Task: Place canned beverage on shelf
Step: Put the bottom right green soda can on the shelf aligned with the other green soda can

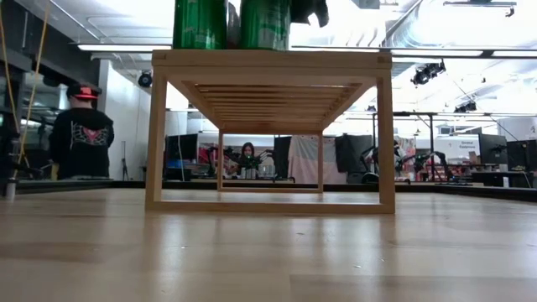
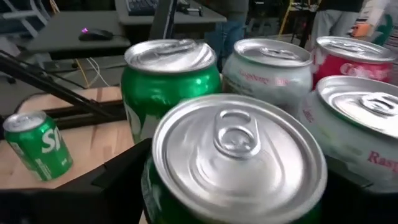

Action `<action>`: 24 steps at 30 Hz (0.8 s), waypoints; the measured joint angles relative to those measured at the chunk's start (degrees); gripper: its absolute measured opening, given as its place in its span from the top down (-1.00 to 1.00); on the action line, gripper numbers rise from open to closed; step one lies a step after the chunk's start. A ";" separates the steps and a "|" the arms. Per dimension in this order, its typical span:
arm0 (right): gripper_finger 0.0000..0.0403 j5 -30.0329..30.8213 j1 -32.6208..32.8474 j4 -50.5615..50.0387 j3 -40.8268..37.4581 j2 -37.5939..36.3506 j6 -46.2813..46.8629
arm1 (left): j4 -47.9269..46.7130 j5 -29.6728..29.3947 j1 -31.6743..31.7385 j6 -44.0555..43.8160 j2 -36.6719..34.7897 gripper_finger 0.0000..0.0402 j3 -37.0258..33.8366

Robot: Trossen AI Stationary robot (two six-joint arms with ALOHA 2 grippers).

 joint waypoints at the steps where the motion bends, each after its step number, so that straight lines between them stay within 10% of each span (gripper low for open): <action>1: -0.62 -0.72 -0.18 0.61 0.02 0.34 0.06 | -0.03 0.00 0.00 0.00 0.03 -0.88 0.00; 24: -0.66 -0.85 0.00 2.91 1.37 0.72 -2.44 | -0.05 -0.19 0.00 0.00 0.03 -0.88 0.00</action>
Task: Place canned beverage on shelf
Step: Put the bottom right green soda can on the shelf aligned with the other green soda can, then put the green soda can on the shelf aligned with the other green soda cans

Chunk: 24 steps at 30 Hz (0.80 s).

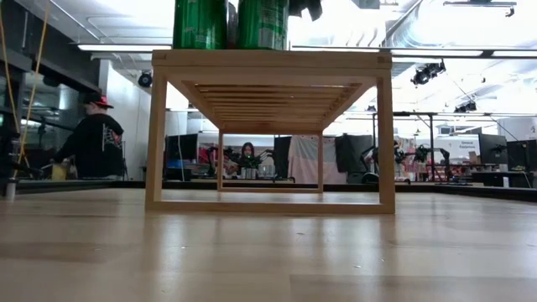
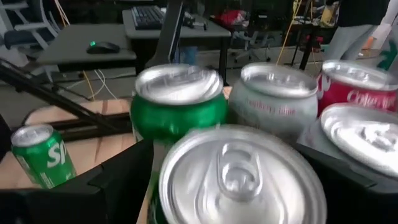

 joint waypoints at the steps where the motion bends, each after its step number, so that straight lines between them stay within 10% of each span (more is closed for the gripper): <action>1: -0.66 0.02 -0.01 -0.04 0.42 -0.02 -0.13 | -0.01 0.00 0.00 0.02 0.00 -0.88 0.00; 13: -0.66 -0.03 0.30 -8.37 9.87 -0.02 -3.95 | -0.03 0.00 0.00 0.09 0.00 -0.88 0.00; 24: -0.66 -4.41 1.36 -43.97 28.01 -0.02 -4.08 | -1.47 5.78 -0.02 -1.64 -0.26 -0.88 0.00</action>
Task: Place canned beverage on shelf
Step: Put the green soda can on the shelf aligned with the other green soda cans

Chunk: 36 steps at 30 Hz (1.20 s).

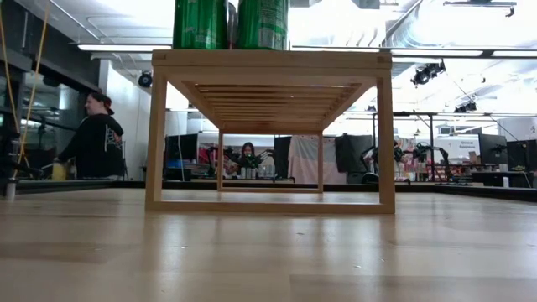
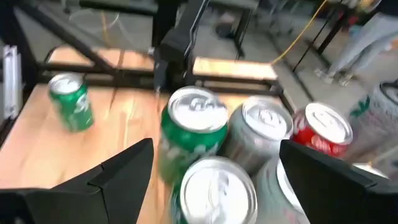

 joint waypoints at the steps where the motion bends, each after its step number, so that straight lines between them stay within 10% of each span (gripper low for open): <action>1: -0.66 -0.25 0.14 -3.57 1.52 -0.12 0.68 | -0.54 1.02 0.00 -0.74 -0.09 -0.88 0.00; 12: -0.66 7.47 4.16 -24.63 -1.54 -13.51 19.09 | -9.24 3.71 -0.04 -5.66 -0.15 -0.88 -0.04; 23: -0.66 18.76 11.48 -18.75 -19.29 -30.09 42.09 | -15.72 7.09 -0.04 -10.83 -0.15 -0.88 -0.04; 36: -0.66 18.36 10.87 -12.64 -23.64 -32.04 43.71 | -20.52 7.06 -0.02 -10.97 0.00 -0.88 -0.04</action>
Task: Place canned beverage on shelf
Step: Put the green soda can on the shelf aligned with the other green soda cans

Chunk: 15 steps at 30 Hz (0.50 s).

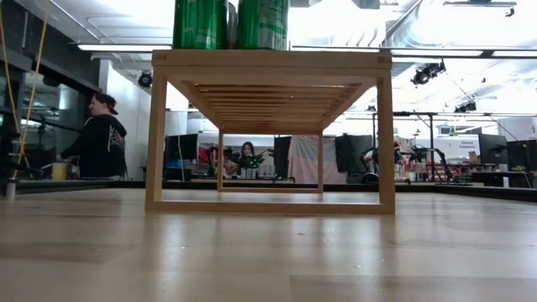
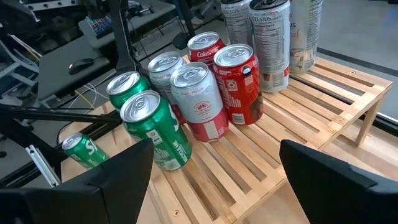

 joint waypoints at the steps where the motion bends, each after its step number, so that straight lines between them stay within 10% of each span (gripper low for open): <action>1: -0.66 0.00 -0.20 0.00 0.00 0.00 0.00 | 0.10 0.27 0.00 -1.67 0.23 -0.88 0.00; 6: -0.66 -0.13 -0.26 -0.16 0.00 0.00 -1.89 | -6.71 4.75 -0.29 -8.89 4.76 -0.88 5.61; 15: -0.66 -1.79 -0.26 -4.43 0.00 0.00 -6.02 | -52.21 11.55 -6.02 -26.67 27.52 -0.88 33.25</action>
